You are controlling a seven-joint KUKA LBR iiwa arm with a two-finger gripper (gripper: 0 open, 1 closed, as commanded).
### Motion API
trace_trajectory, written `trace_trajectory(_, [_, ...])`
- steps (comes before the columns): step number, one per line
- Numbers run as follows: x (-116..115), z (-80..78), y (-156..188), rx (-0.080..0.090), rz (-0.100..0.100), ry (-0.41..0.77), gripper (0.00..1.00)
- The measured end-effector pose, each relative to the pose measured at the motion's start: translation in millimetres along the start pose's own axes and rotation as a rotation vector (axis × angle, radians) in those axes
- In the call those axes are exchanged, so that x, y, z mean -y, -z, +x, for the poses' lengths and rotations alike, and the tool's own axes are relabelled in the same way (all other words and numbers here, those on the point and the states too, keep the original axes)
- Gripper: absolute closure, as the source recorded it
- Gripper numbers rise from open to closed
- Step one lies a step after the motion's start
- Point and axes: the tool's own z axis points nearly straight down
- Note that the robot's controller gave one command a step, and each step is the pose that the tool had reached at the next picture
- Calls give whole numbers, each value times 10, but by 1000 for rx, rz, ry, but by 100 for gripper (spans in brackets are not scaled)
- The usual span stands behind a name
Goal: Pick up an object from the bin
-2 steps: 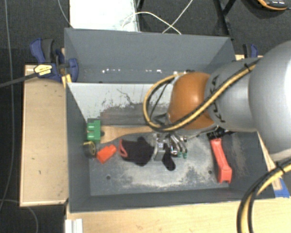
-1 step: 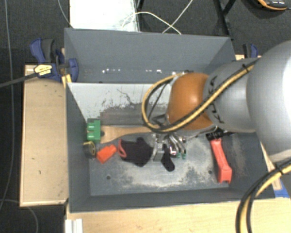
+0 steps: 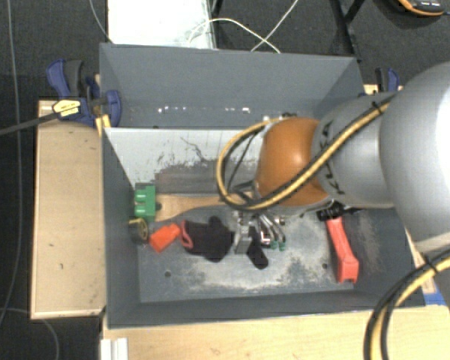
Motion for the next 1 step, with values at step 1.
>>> trace_trajectory(1, [-21,48,37,-4,1,5,100])
